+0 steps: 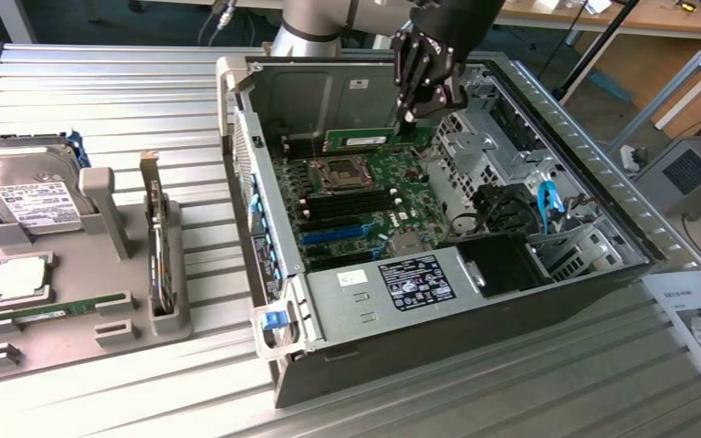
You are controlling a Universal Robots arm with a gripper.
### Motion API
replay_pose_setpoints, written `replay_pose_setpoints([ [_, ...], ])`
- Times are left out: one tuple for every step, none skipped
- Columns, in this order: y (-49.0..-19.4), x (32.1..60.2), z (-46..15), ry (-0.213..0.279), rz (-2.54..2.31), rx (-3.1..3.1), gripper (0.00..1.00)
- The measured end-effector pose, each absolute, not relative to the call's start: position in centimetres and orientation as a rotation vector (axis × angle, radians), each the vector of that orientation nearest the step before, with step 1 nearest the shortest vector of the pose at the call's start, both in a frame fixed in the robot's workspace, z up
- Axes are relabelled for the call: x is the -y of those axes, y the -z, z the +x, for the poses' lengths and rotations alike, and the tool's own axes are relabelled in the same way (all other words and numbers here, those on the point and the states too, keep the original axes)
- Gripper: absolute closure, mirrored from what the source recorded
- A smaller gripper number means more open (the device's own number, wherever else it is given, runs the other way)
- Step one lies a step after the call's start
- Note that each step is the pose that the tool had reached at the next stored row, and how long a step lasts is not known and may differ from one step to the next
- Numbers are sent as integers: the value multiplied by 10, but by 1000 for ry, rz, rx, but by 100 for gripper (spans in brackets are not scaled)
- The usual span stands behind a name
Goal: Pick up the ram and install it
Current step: 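Insert the ram into the slot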
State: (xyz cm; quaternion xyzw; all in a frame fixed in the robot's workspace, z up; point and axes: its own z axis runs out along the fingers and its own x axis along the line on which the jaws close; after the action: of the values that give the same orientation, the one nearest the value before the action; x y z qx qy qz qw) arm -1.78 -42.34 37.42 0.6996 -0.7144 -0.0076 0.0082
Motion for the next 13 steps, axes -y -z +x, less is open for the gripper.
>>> replay_pose_setpoints([
  [-374,422,-18,23,2186,2233,88],
  [-373,421,-18,23,2186,2232,88],
  [-372,420,-18,23,2186,2232,88],
  [-371,420,-18,22,2186,2232,88],
  [-371,419,-17,22,2186,2232,88],
  [-370,419,-18,21,2186,2232,88],
  [-370,419,-18,21,2186,2232,88],
  [-370,419,-18,21,2185,2232,88],
  [-370,419,-18,21,2185,2232,88],
  [-370,419,-18,21,2185,2232,88],
  [-370,418,-18,21,2185,2232,88],
  [-370,417,-18,21,2185,2232,88],
  [-370,415,-18,21,2185,2231,88],
])
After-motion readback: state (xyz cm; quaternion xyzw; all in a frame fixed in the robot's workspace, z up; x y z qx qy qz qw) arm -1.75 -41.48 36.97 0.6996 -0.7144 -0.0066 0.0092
